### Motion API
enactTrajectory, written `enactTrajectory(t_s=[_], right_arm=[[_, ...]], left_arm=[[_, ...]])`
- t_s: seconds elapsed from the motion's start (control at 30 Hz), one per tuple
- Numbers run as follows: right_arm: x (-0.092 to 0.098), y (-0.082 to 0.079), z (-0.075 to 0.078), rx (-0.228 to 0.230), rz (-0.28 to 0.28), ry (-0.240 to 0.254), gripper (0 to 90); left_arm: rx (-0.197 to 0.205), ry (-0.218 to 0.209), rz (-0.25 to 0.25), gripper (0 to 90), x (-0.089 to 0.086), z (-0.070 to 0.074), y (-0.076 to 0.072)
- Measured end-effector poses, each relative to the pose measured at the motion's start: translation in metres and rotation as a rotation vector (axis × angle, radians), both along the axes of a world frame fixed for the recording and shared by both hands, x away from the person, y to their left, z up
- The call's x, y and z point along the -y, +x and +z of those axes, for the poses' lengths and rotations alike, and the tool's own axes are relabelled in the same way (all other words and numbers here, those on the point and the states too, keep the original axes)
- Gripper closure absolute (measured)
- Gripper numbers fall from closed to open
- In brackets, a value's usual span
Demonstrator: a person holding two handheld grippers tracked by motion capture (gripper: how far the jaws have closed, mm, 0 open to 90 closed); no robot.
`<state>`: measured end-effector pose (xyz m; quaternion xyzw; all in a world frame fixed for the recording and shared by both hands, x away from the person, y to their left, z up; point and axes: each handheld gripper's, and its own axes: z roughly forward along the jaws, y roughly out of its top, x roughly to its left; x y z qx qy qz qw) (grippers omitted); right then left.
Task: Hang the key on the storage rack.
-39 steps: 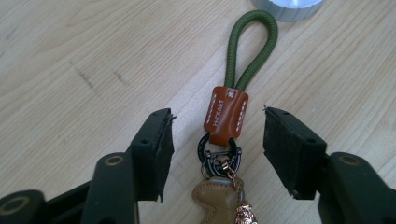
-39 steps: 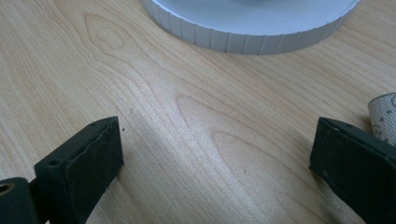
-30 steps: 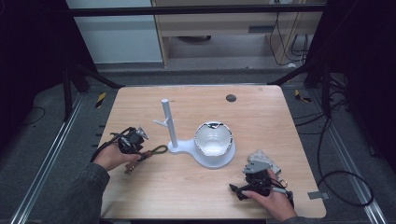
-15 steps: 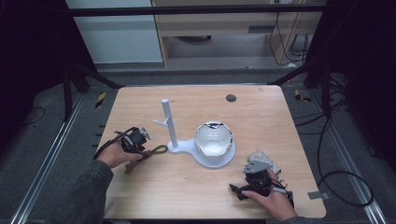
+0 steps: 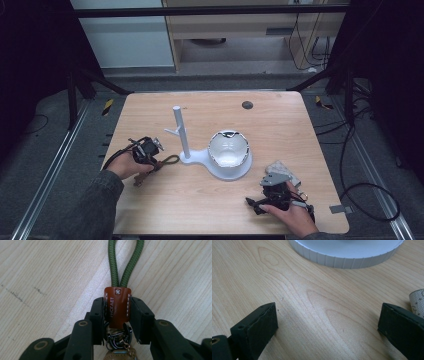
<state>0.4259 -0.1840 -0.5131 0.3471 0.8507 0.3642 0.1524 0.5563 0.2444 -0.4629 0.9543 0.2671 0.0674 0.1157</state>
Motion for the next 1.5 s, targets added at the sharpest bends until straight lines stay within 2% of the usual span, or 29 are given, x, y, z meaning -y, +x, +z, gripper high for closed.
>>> enactTrajectory(t_s=[0.17,0.27,0.37,0.4,0.43,0.47,0.6,0.7,0.8,0.83,0.87,0.93,0.97,1.0,1.03,1.13,1.17,1.33,1.5], right_arm=[[0.0,0.0,0.0,0.0,0.0,0.0,2.6],[0.0,0.0,0.0,0.0,0.0,0.0,2.6],[0.0,0.0,0.0,0.0,0.0,0.0,2.6],[0.0,0.0,0.0,0.0,0.0,0.0,2.6],[0.0,0.0,0.0,0.0,0.0,0.0,2.5],[0.0,0.0,0.0,0.0,0.0,0.0,2.5],[0.0,0.0,0.0,0.0,0.0,0.0,2.5],[0.0,0.0,0.0,0.0,0.0,0.0,2.5],[0.0,0.0,0.0,0.0,0.0,0.0,2.5],[0.0,0.0,0.0,0.0,0.0,0.0,2.5],[0.0,0.0,0.0,0.0,0.0,0.0,2.5],[0.0,0.0,0.0,0.0,0.0,0.0,2.5],[0.0,0.0,0.0,0.0,0.0,0.0,2.5],[0.0,0.0,0.0,0.0,0.001,-0.001,2.5],[0.0,0.0,0.0,0.0,0.001,-0.001,2.5],[0.0,0.0,0.0,0.0,0.0,0.0,2.5],[0.0,0.0,0.0,0.0,0.0,0.0,2.5],[0.0,0.0,0.0,0.0,0.0,0.0,2.5],[0.0,0.0,0.0,0.0,0.0,0.0,2.5]], left_arm=[[0.012,-0.004,-0.005,65.4,0.0,0.003,-0.003],[0.037,-0.028,-0.006,65.5,-0.003,0.009,-0.007],[0.08,-0.048,-0.011,65.5,-0.007,0.017,-0.015],[0.08,-0.048,-0.011,65.5,-0.007,0.017,-0.015],[0.1,-0.064,-0.014,65.5,-0.008,0.02,-0.021],[0.1,-0.064,-0.014,65.5,-0.008,0.02,-0.021],[0.158,-0.117,-0.012,65.5,-0.011,0.029,-0.039],[0.18,-0.134,-0.016,65.6,-0.013,0.033,-0.045],[0.228,-0.166,-0.011,65.6,-0.013,0.039,-0.059],[0.228,-0.166,-0.011,65.7,-0.013,0.039,-0.059],[0.258,-0.181,-0.011,65.7,-0.012,0.043,-0.065],[0.289,-0.206,-0.006,65.7,-0.011,0.049,-0.071],[0.289,-0.206,-0.006,65.7,-0.011,0.049,-0.071],[0.32,-0.234,0.0,65.7,-0.009,0.054,-0.077],[0.32,-0.234,0.0,65.7,-0.009,0.054,-0.077],[0.373,-0.281,0.008,65.7,-0.007,0.065,-0.088],[0.373,-0.281,0.008,65.7,-0.007,0.065,-0.088],[0.438,-0.345,0.026,65.7,-0.002,0.076,-0.101],[0.469,-0.371,0.035,65.8,-0.001,0.081,-0.105]])
